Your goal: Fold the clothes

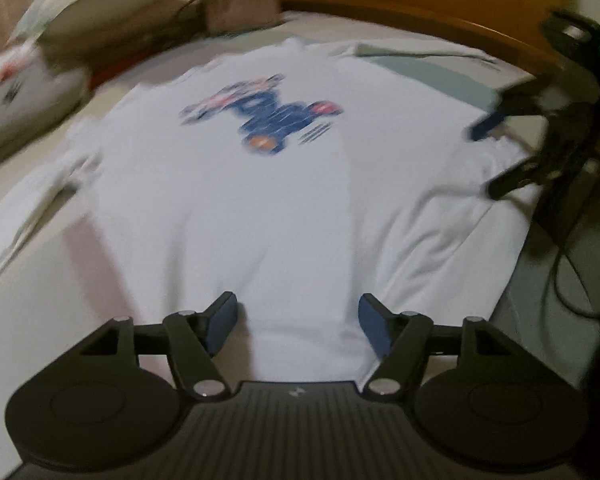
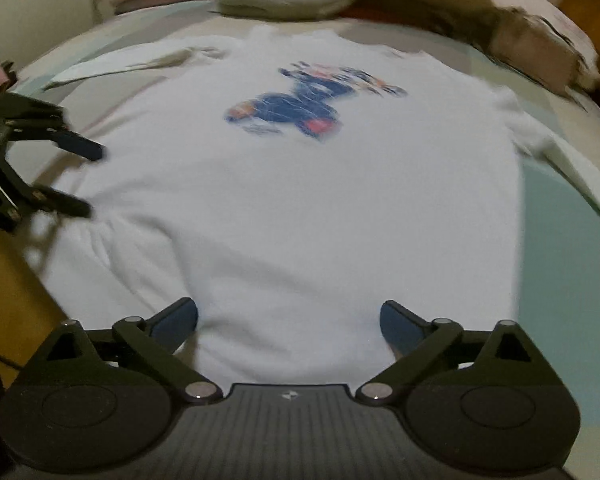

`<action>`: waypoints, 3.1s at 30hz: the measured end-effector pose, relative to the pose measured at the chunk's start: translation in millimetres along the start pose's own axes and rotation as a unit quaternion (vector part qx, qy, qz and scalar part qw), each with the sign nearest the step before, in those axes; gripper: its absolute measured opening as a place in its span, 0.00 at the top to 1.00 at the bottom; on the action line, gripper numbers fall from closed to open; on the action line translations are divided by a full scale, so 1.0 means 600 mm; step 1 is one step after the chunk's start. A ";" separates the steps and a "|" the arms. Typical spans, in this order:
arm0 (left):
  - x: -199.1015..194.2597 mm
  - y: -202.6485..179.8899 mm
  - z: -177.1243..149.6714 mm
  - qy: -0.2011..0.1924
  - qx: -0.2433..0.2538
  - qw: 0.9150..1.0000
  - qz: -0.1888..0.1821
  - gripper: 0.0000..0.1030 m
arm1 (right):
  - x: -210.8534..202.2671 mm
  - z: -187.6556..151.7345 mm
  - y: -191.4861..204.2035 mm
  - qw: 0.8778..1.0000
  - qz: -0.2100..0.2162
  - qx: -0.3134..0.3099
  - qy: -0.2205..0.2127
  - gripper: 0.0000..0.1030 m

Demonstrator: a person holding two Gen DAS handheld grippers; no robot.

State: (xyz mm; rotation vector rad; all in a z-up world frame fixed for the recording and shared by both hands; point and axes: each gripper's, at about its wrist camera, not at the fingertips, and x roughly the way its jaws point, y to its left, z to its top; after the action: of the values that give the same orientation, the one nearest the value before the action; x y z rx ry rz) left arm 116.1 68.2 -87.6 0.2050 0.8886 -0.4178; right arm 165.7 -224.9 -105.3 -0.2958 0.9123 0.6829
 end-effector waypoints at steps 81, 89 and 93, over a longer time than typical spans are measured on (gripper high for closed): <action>0.279 0.416 0.306 -0.020 -0.321 0.938 0.132 0.25 | 0.126 0.181 -0.098 0.971 -0.025 0.205 -0.120 0.00; 0.245 0.357 0.372 -0.026 -0.282 0.953 0.105 0.25 | 0.138 0.185 -0.094 0.974 -0.042 0.195 -0.104 0.00; 0.268 0.282 0.425 -0.020 -0.252 0.967 -0.021 0.23 | 0.141 0.187 -0.084 0.979 -0.056 0.171 -0.093 0.00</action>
State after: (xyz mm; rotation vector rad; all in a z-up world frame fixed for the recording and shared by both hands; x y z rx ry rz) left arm 459.4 90.1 -56.2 -0.2905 0.9317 -0.2227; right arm 304.8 -170.5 -109.2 0.0241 0.8104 0.4319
